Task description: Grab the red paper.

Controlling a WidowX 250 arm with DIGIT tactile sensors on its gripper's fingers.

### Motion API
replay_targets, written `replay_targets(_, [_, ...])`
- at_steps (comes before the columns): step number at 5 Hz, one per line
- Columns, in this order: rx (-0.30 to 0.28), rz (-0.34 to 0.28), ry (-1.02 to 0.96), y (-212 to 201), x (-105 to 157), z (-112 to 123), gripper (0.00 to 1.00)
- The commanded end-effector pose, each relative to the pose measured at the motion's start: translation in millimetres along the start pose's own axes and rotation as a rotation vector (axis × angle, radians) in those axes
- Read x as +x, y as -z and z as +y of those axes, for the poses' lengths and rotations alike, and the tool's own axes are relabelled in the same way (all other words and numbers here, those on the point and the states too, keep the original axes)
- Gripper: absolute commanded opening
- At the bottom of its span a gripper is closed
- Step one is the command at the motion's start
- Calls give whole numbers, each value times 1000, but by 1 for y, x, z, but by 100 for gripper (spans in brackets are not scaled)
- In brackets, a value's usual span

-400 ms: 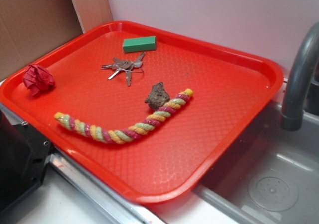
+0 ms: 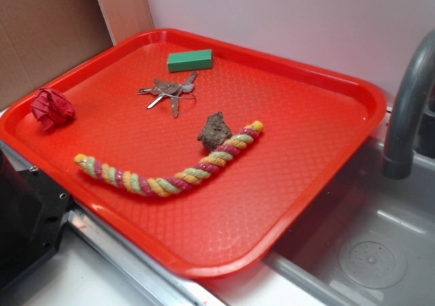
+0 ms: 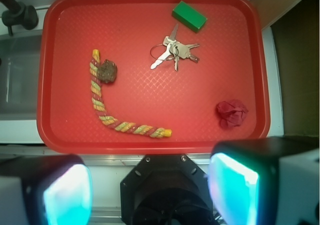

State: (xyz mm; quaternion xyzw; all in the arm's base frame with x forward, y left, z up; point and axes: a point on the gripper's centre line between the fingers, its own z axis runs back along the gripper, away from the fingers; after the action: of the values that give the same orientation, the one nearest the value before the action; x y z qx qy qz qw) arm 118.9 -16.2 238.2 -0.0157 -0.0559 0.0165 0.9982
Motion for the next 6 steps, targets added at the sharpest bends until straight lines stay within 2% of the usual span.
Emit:
replay_targets(1, [153, -2, -432, 47, -5, 76, 100])
replay_targets(2, [218, -13, -591, 78, -12, 108, 100])
replay_targets(3, [184, -65, -611, 115, -7, 127, 100])
replay_targets(4, [200, -43, -583, 153, -8, 138, 100])
replay_targets(5, [185, -8, -583, 188, -2, 136, 100])
replay_targets(6, [191, -23, -595, 202, 1, 137, 100])
